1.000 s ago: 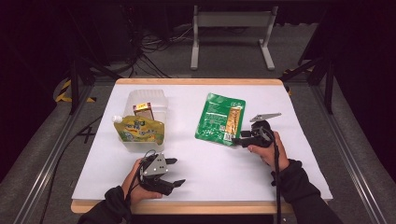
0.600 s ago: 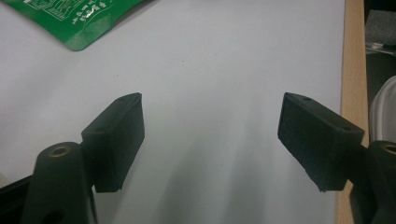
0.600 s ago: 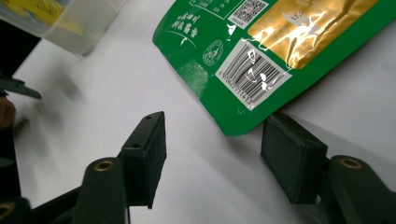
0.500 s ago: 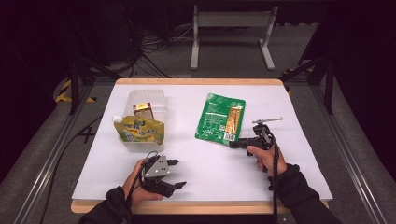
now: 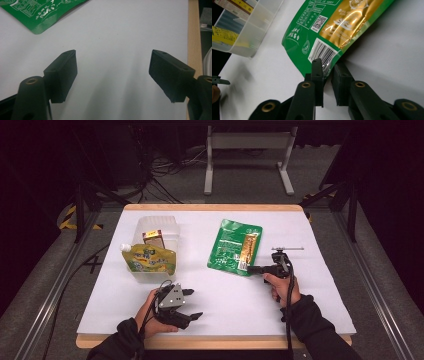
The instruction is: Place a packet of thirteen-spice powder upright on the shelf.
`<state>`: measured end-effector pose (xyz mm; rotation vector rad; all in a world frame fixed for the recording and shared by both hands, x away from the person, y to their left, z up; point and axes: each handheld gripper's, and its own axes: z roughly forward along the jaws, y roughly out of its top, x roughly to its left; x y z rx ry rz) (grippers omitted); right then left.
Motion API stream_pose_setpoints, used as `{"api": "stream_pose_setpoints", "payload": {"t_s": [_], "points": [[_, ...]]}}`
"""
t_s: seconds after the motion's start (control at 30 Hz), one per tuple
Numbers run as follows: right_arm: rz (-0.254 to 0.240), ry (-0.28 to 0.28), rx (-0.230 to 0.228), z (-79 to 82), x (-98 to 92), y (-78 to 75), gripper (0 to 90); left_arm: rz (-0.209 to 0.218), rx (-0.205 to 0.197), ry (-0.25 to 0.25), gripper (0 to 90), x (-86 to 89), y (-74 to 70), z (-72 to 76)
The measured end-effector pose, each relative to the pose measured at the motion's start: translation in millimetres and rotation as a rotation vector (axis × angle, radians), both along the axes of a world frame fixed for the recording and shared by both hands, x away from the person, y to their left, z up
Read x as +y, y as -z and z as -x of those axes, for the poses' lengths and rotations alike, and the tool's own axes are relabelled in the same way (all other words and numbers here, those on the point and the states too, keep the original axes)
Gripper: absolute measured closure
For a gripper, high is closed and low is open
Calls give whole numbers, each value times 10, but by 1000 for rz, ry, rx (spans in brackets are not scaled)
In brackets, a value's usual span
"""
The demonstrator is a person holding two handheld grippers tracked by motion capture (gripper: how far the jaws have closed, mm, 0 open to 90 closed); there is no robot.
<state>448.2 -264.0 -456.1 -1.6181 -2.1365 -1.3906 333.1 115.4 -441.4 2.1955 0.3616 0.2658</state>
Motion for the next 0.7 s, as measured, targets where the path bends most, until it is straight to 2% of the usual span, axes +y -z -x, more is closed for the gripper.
{"api": "stream_pose_setpoints", "payload": {"t_s": [0.17, 0.23, 0.33, 0.4, 0.53, 0.63, 0.7], "points": [[-2, -14, -13, 15, -14, -10, 876, 1, 5, -14, 233, -2, 5, -16], [-1, -32, -14, 34, -38, -18, 891, -15, -4, -27, 230, -6, 3, -9], [16, -63, -29, 87, -83, -60, 900, -10, -3, -34, 215, 3, -9, -4], [47, -88, -54, 147, -102, -114, 900, -7, 3, -39, 207, 4, -9, -9], [75, -121, -93, 231, -96, -169, 900, -5, 12, -48, 195, -5, 0, -22], [109, -163, -129, 317, -87, -218, 900, 11, 37, -54, 185, -29, 5, -43], [114, -193, -144, 385, -102, -245, 900, 13, 52, -53, 165, -65, 15, -60]]}}
